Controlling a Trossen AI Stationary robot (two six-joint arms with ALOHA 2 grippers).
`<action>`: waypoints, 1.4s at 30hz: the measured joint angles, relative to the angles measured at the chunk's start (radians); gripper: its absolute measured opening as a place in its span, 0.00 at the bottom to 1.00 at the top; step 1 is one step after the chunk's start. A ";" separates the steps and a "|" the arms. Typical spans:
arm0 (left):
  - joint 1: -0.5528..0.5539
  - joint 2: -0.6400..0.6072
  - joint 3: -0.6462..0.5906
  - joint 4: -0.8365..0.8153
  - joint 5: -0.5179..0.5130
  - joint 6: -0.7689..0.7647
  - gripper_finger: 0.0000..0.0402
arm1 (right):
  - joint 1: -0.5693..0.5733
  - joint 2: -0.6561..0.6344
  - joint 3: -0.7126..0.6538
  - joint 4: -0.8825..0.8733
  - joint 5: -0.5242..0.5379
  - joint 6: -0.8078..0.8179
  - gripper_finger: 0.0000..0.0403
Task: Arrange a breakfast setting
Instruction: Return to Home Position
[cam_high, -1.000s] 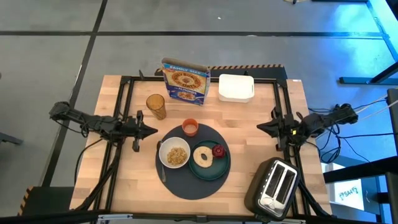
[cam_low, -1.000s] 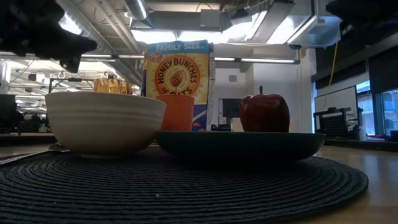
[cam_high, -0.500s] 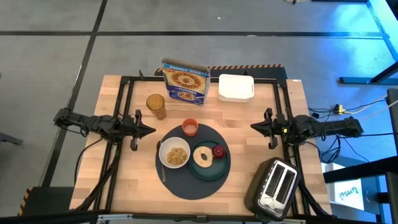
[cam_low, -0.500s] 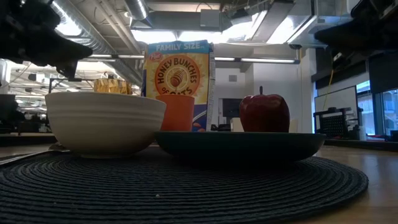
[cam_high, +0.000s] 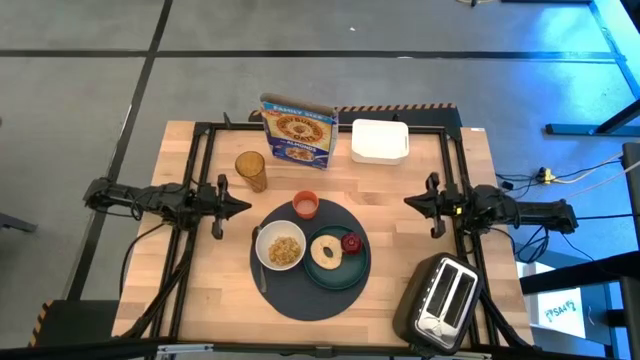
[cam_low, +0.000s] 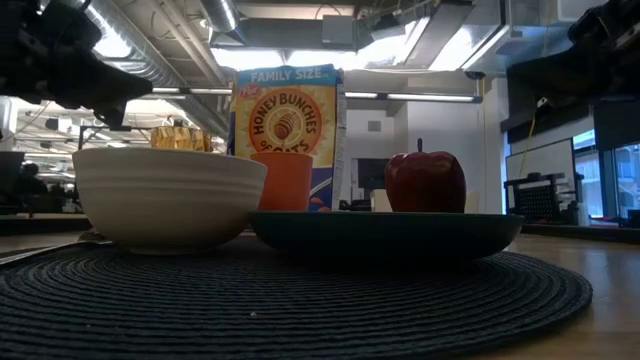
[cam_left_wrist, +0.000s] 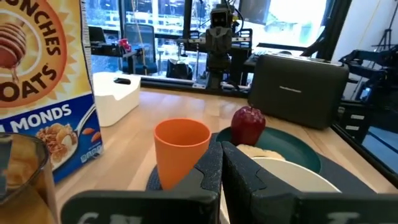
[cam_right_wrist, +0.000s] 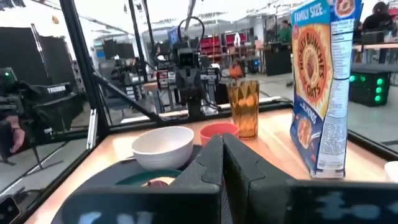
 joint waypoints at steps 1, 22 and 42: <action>0.004 0.003 0.000 0.000 0.004 0.000 0.00 | 0.000 0.002 -0.009 0.010 0.004 0.001 0.00; 0.119 0.011 -0.002 -0.008 0.169 0.044 0.00 | 0.001 0.003 -0.033 -0.032 -0.026 -0.053 0.00; 0.119 0.011 -0.002 -0.007 0.150 0.038 0.00 | 0.001 0.003 -0.033 -0.036 -0.027 -0.050 0.00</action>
